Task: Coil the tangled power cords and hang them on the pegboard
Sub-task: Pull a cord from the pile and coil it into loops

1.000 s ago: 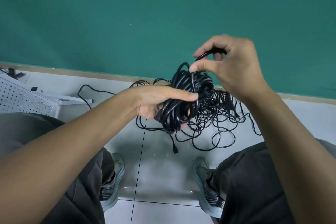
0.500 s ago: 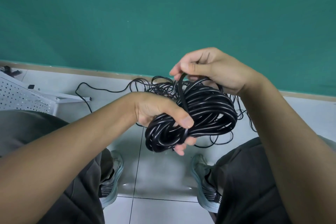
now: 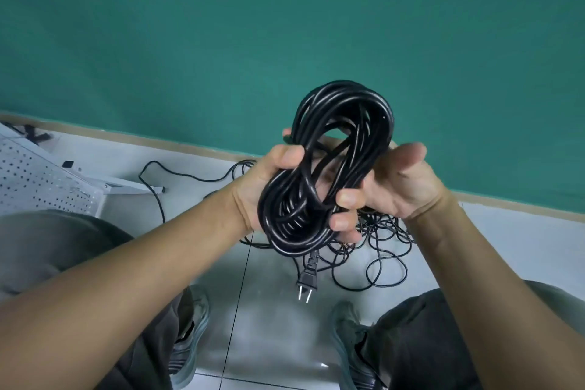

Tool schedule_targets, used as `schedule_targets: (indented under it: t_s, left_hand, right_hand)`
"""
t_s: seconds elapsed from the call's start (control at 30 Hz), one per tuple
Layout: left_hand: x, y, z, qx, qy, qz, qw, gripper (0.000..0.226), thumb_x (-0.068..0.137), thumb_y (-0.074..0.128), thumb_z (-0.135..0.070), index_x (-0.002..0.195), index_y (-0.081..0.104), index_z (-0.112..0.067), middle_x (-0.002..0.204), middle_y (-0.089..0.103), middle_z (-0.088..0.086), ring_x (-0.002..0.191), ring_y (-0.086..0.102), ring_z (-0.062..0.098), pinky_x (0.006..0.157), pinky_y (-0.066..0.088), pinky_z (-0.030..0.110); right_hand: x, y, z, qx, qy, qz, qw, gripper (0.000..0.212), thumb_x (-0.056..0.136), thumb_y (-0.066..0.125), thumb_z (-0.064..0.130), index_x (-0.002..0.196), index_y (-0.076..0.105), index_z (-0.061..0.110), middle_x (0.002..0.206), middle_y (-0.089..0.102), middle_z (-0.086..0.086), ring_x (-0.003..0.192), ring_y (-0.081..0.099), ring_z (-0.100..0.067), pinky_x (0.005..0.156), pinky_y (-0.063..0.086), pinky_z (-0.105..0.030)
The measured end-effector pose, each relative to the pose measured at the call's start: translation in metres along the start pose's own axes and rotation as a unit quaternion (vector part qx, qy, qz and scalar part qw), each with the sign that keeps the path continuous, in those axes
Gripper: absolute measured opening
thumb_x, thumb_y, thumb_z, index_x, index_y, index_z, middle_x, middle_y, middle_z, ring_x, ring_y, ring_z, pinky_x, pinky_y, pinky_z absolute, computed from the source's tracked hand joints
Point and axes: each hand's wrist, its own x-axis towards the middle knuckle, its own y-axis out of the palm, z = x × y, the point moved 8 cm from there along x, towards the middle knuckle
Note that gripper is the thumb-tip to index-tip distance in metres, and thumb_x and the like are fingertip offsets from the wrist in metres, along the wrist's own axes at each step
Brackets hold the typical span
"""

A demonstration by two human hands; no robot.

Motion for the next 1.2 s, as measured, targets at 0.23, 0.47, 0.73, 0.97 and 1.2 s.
schedule_targets:
  t_s: [0.23, 0.47, 0.73, 0.97, 1.2]
  left_hand:
    - [0.002, 0.022, -0.009, -0.007, 0.034, 0.125, 0.992, 0.065, 0.082, 0.081, -0.041, 0.117, 0.037, -0.009, 0.096, 0.055, 0.007, 0.086, 0.062, 0.022, 0.102, 0.05, 0.04]
    - [0.003, 0.012, -0.015, -0.028, 0.026, 0.127, 0.991, 0.056, 0.082, 0.082, -0.038, 0.125, 0.059, -0.01, 0.096, 0.058, 0.004, 0.09, 0.062, 0.021, 0.1, 0.052, 0.041]
    - [0.004, 0.006, -0.02, -0.022, 0.038, 0.095, 0.995, 0.05, 0.081, 0.083, -0.035, 0.118, 0.06, -0.011, 0.099, 0.06, 0.005, 0.092, 0.063, 0.023, 0.099, 0.053, 0.044]
    - [0.005, -0.016, -0.022, 0.041, 0.037, -0.03, 0.998, 0.071, 0.068, 0.091, -0.042, 0.123, 0.064, -0.007, 0.109, 0.069, 0.009, 0.093, 0.069, 0.026, 0.101, 0.053, 0.05]
    - [0.0, -0.023, -0.032, 0.123, 0.042, -0.109, 0.986, 0.062, 0.053, 0.098, -0.048, 0.106, 0.081, -0.02, 0.11, 0.075, 0.008, 0.094, 0.074, 0.026, 0.093, 0.06, 0.044]
  right_hand:
    - [-0.014, -0.023, 0.02, -0.098, -0.046, -0.115, 0.987, 0.086, 0.079, 0.084, 0.013, 0.14, 0.031, -0.018, 0.091, 0.066, -0.022, 0.081, 0.07, -0.032, 0.069, 0.059, -0.035]
    - [-0.026, -0.04, 0.031, -0.245, -0.074, -0.277, 0.926, 0.084, 0.073, 0.084, 0.036, 0.134, 0.051, -0.012, 0.069, 0.057, 0.001, 0.074, 0.068, -0.013, 0.077, 0.055, -0.027]
    - [-0.032, -0.04, 0.039, -0.301, -0.069, -0.351, 0.884, 0.04, 0.081, 0.07, 0.023, 0.117, 0.068, 0.006, 0.062, 0.052, -0.003, 0.056, 0.051, -0.015, 0.06, 0.048, -0.027]
    - [-0.039, -0.048, 0.046, -0.35, -0.057, -0.383, 0.853, 0.05, 0.084, 0.074, 0.023, 0.127, 0.061, 0.0, 0.082, 0.066, -0.011, 0.056, 0.05, -0.016, 0.054, 0.045, -0.023]
    - [-0.041, -0.045, 0.052, -0.41, -0.064, -0.4, 0.817, 0.036, 0.094, 0.066, 0.013, 0.126, 0.061, -0.002, 0.096, 0.072, -0.019, 0.068, 0.057, -0.029, 0.059, 0.051, -0.024]
